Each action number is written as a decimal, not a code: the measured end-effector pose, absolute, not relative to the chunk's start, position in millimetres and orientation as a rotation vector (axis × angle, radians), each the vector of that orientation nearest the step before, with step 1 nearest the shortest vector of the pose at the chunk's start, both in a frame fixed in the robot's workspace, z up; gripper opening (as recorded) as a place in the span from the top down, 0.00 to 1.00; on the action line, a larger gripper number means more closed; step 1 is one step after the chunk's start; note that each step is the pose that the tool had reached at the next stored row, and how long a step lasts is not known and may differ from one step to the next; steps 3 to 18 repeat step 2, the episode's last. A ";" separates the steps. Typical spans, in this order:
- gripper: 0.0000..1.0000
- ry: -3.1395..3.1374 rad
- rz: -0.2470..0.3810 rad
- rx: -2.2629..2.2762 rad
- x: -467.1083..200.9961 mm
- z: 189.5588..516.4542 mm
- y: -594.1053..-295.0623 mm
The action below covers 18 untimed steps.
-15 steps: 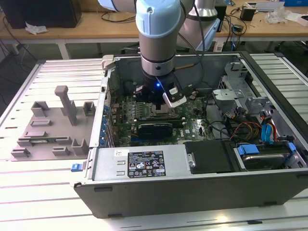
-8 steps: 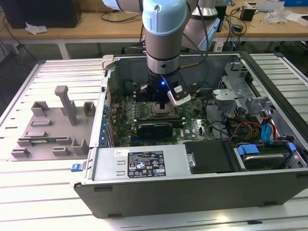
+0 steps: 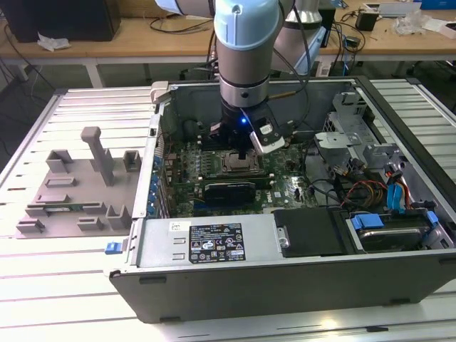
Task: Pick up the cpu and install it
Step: 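Install the second cpu locking lever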
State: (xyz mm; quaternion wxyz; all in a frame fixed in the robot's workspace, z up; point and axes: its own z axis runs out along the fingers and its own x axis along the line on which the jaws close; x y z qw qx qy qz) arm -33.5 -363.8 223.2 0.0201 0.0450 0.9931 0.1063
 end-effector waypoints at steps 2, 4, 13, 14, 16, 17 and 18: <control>0.89 3.081 0.330 0.140 -33.5 223.2 -363.8; 0.89 3.081 0.330 0.140 -33.5 223.2 -363.8; 0.89 3.081 0.330 0.140 -33.5 223.2 -363.8; 0.89 3.081 0.330 0.140 -33.5 223.2 -363.8; 0.89 3.081 0.330 0.140 -33.5 223.2 -363.8; 0.89 3.081 0.330 0.140 -33.5 223.2 -363.8; 0.89 3.081 0.330 0.140 -33.5 223.2 -363.8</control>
